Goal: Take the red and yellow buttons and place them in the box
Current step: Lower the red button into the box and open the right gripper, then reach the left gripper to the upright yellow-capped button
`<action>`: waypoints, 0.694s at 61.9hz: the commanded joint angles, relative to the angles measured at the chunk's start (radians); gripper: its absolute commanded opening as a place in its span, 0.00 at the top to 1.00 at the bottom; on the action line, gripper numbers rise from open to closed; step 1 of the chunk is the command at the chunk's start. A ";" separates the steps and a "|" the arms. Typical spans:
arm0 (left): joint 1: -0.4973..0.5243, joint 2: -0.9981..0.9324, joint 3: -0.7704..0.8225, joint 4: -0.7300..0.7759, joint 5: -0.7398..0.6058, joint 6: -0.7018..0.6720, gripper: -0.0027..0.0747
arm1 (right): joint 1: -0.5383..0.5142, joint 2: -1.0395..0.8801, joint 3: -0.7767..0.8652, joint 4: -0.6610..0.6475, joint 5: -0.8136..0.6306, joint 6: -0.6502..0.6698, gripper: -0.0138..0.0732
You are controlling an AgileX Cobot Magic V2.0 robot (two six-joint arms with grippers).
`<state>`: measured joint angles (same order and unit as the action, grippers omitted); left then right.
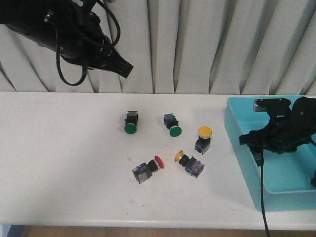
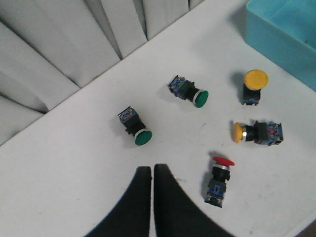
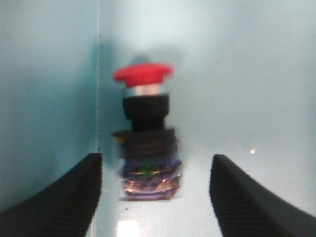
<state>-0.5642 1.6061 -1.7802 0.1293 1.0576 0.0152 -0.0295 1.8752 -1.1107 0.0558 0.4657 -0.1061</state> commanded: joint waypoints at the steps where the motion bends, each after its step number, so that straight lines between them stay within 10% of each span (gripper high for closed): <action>1: -0.003 -0.037 -0.026 -0.035 -0.086 -0.004 0.91 | -0.008 -0.096 -0.030 0.001 -0.025 -0.011 0.25; 21: -0.004 -0.037 -0.026 -0.168 -0.318 0.103 0.76 | -0.007 -0.376 -0.030 0.055 0.038 -0.024 0.25; 43: -0.004 0.123 -0.030 -0.536 -0.463 0.336 0.37 | 0.037 -0.735 -0.028 0.086 0.107 -0.068 0.25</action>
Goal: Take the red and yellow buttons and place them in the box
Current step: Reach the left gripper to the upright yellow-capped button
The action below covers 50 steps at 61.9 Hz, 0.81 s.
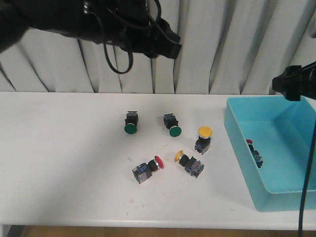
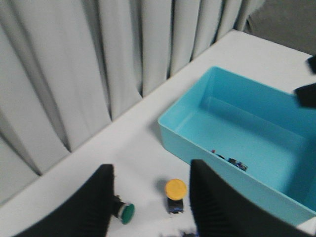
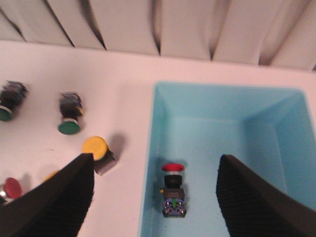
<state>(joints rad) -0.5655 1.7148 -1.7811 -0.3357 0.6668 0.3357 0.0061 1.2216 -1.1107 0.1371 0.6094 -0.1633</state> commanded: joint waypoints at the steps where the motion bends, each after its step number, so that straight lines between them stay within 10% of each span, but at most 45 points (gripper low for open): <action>1: -0.002 0.025 -0.031 -0.073 -0.072 0.015 0.36 | 0.001 -0.097 -0.027 0.005 -0.037 -0.010 0.25; 25: -0.107 0.388 -0.397 -0.015 -0.037 0.002 0.26 | 0.001 -0.203 -0.027 0.018 0.017 -0.010 0.25; 50: -0.112 0.608 -0.424 0.066 -0.097 -0.120 0.26 | 0.001 -0.202 -0.027 0.036 0.025 -0.010 0.25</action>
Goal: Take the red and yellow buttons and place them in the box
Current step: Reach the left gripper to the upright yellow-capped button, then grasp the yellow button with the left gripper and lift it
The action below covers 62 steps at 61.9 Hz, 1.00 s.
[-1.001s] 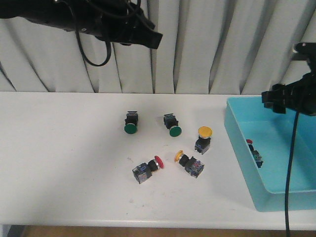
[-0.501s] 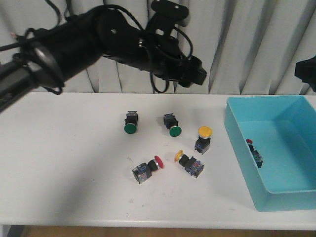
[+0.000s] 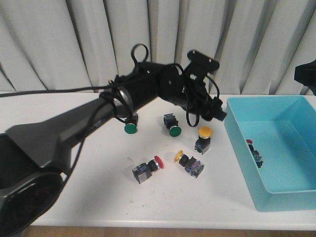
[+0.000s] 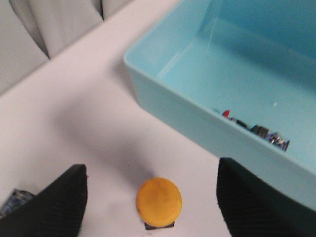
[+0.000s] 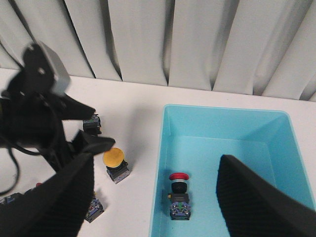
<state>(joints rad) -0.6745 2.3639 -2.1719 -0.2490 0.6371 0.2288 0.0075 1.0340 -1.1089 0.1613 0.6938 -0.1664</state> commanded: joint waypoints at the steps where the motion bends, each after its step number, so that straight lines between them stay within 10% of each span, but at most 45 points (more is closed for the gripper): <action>1: -0.003 -0.031 -0.033 -0.021 -0.067 -0.014 0.26 | 0.000 -0.014 -0.028 0.014 -0.059 -0.007 0.25; 46: -0.003 0.099 -0.033 -0.070 -0.141 -0.016 0.29 | 0.158 -0.014 -0.028 -0.073 -0.048 0.008 0.25; 62: -0.003 0.106 -0.033 -0.070 -0.180 -0.008 0.83 | 0.158 -0.014 -0.028 -0.074 -0.048 0.011 0.26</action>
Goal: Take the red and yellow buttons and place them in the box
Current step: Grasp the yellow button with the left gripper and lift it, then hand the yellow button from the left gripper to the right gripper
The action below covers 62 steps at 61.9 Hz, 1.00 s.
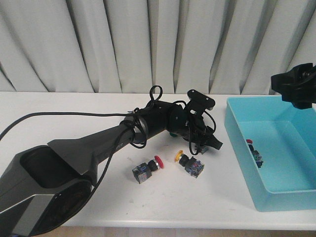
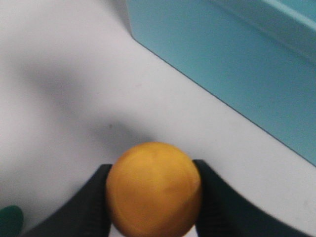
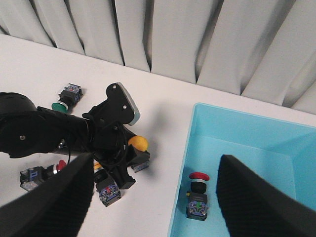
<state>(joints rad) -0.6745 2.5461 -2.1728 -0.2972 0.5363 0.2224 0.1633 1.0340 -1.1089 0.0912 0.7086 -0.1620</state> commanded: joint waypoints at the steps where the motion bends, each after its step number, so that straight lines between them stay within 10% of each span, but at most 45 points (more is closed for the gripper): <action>1: -0.003 -0.080 -0.032 -0.022 -0.082 -0.001 0.87 | 0.002 -0.014 -0.028 -0.004 -0.063 0.007 0.26; 32: 0.025 -0.386 -0.032 -0.023 0.208 -0.093 0.97 | 0.029 0.003 0.232 0.033 -0.447 -0.163 0.28; 62: 0.048 -0.691 -0.030 -0.100 0.394 -0.164 0.97 | 0.249 0.041 0.239 0.062 -0.493 -0.237 0.28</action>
<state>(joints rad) -0.6241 1.9488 -2.1728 -0.3207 0.9572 0.0894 0.4112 1.0880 -0.8414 0.1395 0.3012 -0.3901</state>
